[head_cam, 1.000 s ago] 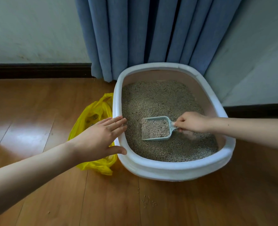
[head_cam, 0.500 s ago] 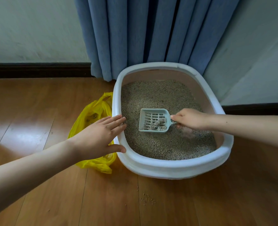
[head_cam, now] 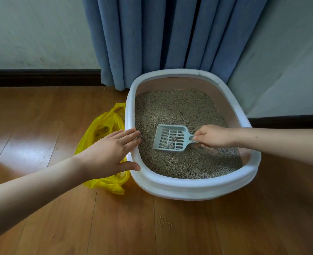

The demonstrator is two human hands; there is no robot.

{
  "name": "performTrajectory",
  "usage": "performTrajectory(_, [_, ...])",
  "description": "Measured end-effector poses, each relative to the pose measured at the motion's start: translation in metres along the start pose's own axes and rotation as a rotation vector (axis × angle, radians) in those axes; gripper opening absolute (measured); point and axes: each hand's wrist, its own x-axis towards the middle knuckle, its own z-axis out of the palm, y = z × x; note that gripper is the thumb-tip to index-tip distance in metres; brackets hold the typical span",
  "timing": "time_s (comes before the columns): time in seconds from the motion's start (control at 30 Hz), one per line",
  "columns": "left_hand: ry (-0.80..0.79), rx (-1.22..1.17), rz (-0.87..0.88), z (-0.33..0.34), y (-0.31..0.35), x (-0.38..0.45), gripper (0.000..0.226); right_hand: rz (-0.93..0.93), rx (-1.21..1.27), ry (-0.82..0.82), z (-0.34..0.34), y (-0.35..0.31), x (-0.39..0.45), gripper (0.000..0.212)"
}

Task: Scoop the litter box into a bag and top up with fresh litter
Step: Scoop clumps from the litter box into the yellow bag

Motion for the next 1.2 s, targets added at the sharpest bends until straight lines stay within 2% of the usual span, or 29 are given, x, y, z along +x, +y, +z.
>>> performTrajectory(0.1, [-0.001, -0.008, 0.001, 0.000, -0.001, 0.000, 0.090, -0.034, 0.005, 0.009, 0.000, -0.002, -0.003, 0.039])
performTrajectory(0.23, [0.005, -0.023, 0.002, 0.002, -0.001, 0.000, 0.090, -0.020, 0.048, 0.020, 0.001, -0.003, -0.005, 0.057])
performTrajectory(0.5, [0.016, -0.032, 0.011, 0.001, -0.001, -0.001, 0.089, 0.026, 0.147, 0.007, 0.001, -0.009, -0.005, 0.021])
performTrajectory(0.73, [0.022, -0.036, 0.009, 0.001, 0.001, -0.004, 0.087, -0.016, 0.147, 0.076, 0.003, -0.013, -0.010, 0.015])
performTrajectory(0.9, [0.019, -0.034, 0.016, 0.002, 0.000, -0.005, 0.086, -0.043, 0.098, 0.133, 0.004, -0.017, -0.009, 0.019])
performTrajectory(1.2, [0.019, -0.041, 0.023, 0.004, -0.004, -0.006, 0.079, -0.060, 0.054, 0.058, 0.004, -0.029, -0.013, 0.022])
